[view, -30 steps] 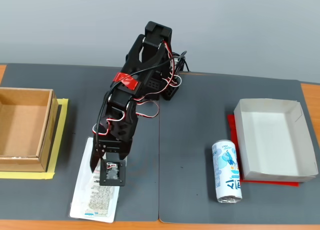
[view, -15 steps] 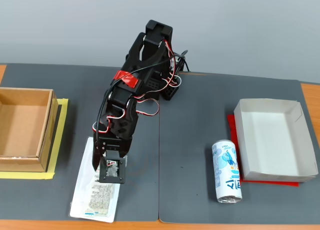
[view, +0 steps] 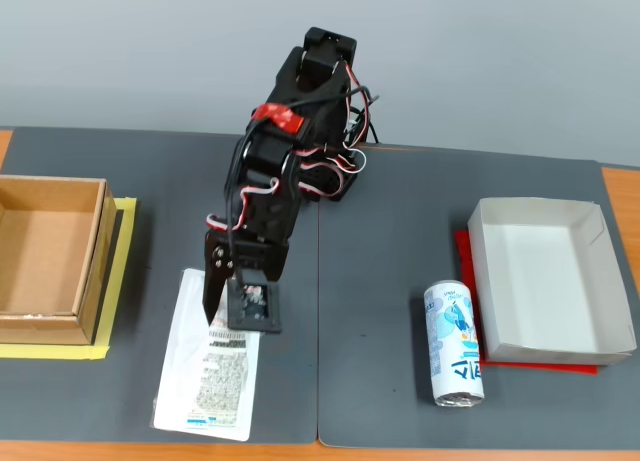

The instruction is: Pick the sandwich and put it in the gray box

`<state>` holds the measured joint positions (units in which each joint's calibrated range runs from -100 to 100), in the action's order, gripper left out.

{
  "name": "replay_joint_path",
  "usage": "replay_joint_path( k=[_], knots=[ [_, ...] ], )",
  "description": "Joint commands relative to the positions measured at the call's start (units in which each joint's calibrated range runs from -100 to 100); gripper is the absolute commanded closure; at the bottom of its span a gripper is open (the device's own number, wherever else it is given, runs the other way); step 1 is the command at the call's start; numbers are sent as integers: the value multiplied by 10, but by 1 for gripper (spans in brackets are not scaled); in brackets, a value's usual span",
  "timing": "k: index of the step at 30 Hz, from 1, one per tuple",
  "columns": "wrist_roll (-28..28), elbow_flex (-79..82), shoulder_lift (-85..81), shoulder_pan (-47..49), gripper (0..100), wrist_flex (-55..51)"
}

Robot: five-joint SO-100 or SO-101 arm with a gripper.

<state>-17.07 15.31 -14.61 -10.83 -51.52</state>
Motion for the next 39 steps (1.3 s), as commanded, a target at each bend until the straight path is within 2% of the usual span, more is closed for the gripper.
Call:
replay_joint_path(
  k=[1,8,18,24,39],
  knots=[
    [-1,-9,-70,28,98,1],
    [2,-10,-144,115,98,7],
    [92,-11,-200,279,98,14],
    [139,-11,-210,385,98,98],
    [150,83,-198,535,98,309]
  ],
)
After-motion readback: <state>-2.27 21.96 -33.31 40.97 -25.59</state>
